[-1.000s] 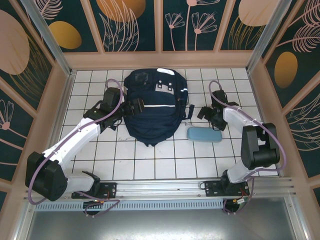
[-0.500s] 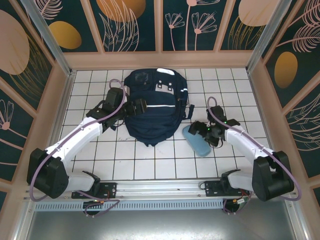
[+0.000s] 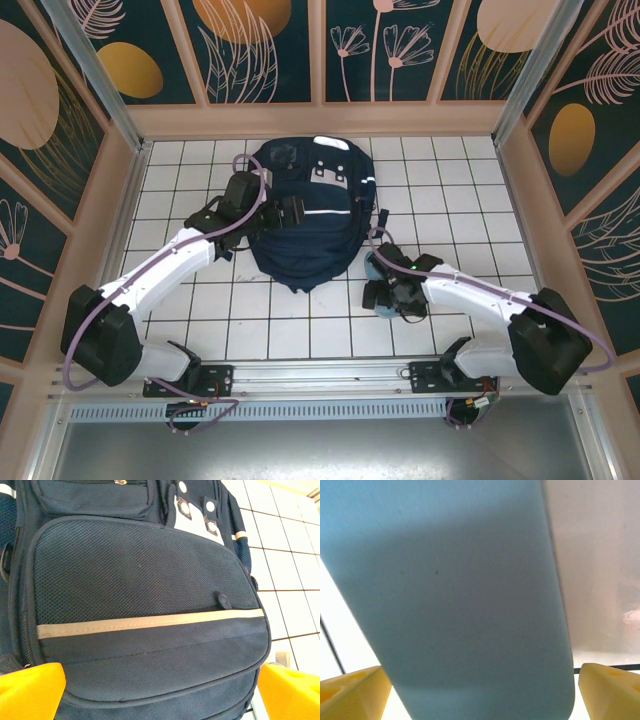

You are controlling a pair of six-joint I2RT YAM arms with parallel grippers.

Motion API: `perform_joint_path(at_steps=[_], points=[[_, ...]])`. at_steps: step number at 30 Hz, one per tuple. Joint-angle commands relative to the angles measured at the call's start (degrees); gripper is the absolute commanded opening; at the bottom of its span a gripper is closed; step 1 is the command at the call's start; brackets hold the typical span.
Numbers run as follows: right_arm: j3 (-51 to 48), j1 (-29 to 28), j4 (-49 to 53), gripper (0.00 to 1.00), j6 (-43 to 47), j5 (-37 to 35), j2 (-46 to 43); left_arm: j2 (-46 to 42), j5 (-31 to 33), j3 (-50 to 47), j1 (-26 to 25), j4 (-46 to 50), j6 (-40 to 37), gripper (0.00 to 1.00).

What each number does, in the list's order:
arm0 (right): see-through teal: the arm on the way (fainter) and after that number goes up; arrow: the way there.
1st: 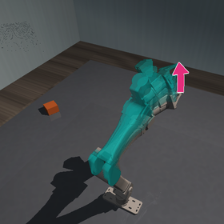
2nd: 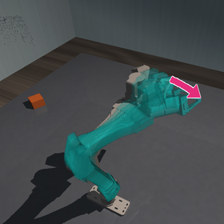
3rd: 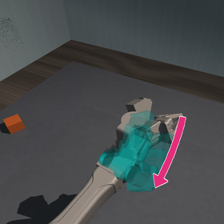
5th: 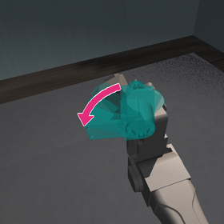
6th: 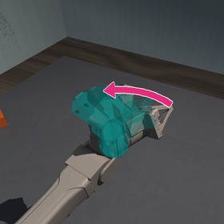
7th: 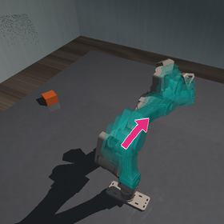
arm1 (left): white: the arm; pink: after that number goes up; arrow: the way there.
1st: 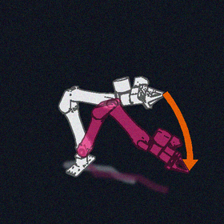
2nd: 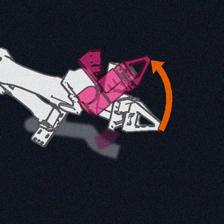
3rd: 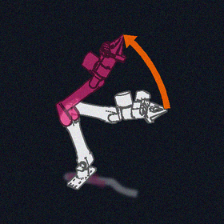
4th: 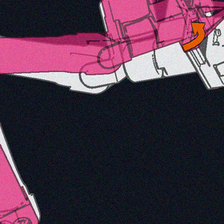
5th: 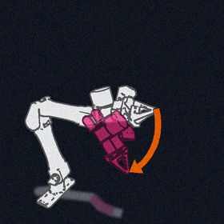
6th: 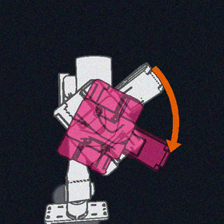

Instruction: Pack the student bag

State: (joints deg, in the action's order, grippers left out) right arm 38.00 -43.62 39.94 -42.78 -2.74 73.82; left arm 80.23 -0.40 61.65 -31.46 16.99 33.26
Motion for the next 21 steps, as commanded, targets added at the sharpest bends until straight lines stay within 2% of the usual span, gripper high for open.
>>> perform_joint_path(at_steps=[1, 5, 14, 19, 21], points=[[2.2, -2.4, 2.4, 0.93, -2.0, -6.2, 2.5, 1.0, 2.3, 2.5, -0.9, 1.7, -2.6, 0.99], [2.3, -2.7, -0.4, 0.84, 0.2, -6.4, 2.6, 1.2, 1.5, 2.7, -1.5, 0.8, -6.3, 0.98], [1.6, -0.7, -5.3, 0.85, 5.1, -6.9, 3.9, 2.3, -1.1, 4.2, -1.7, -0.3, -14.8, 0.99], [2.1, 0.9, -5.3, 0.98, 6.0, -8.5, 4.3, 2.9, -1.9, 5.0, -1.8, 0.0, -17.3, 0.99], [2.3, 1.4, -5.5, 0.98, 6.3, -8.7, 4.6, 2.7, -1.6, 5.0, -1.8, 0.0, -17.5, 0.99]])
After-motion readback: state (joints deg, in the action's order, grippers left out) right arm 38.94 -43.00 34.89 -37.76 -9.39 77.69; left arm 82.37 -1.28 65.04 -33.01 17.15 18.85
